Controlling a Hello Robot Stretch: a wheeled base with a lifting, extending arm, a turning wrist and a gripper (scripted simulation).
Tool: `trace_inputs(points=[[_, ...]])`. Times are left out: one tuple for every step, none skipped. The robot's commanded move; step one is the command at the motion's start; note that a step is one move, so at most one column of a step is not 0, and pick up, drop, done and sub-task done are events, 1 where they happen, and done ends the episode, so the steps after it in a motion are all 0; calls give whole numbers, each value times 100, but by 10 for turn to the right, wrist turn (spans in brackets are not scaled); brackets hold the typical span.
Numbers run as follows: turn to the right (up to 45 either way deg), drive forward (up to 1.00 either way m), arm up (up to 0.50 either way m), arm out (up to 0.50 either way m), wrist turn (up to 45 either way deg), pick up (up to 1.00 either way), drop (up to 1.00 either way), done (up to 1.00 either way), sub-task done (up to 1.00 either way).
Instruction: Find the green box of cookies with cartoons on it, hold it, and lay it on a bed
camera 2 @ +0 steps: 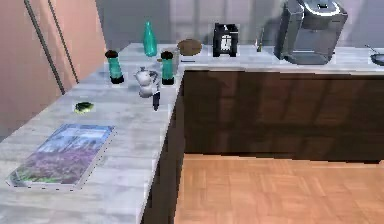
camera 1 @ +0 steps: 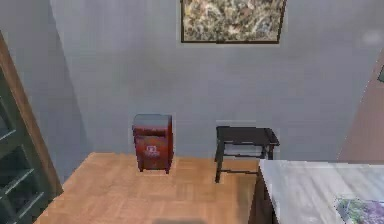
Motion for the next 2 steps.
trace_inputs(points=[[0,80,0,0,0,0,0,0,0],[450,0,0,0,0,0,0,0,0]])
